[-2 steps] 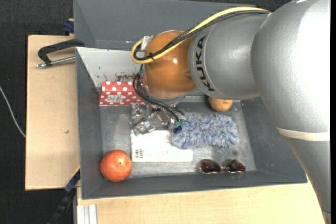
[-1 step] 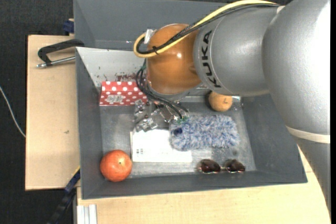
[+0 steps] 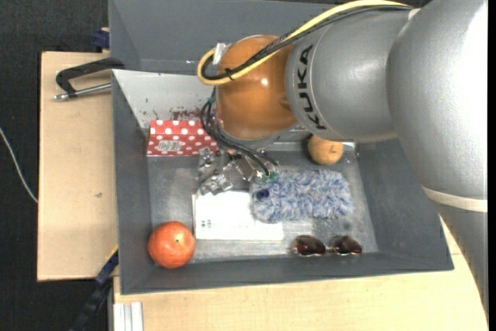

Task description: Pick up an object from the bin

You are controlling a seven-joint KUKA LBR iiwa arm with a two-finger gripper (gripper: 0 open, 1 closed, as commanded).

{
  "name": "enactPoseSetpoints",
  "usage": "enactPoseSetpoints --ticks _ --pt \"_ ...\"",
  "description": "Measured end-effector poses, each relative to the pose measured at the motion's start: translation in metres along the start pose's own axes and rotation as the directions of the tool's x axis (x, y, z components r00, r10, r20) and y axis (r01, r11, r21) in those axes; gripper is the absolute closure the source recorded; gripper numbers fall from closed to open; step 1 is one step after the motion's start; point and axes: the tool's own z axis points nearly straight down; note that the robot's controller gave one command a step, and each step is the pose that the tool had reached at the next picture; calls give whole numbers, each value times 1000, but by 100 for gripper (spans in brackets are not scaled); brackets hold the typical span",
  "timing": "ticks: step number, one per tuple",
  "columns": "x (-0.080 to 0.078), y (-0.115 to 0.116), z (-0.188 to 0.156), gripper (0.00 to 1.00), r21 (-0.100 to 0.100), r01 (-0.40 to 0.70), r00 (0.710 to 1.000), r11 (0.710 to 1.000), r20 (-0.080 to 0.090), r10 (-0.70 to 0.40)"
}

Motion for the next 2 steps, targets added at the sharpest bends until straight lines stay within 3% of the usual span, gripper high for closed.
enactPoseSetpoints --ticks 1,2 --pt "1 0 -45 100 0 -13 1000 1000 -9 13" --pt "-2 0 -125 100 3 -13 1000 1000 7 13"
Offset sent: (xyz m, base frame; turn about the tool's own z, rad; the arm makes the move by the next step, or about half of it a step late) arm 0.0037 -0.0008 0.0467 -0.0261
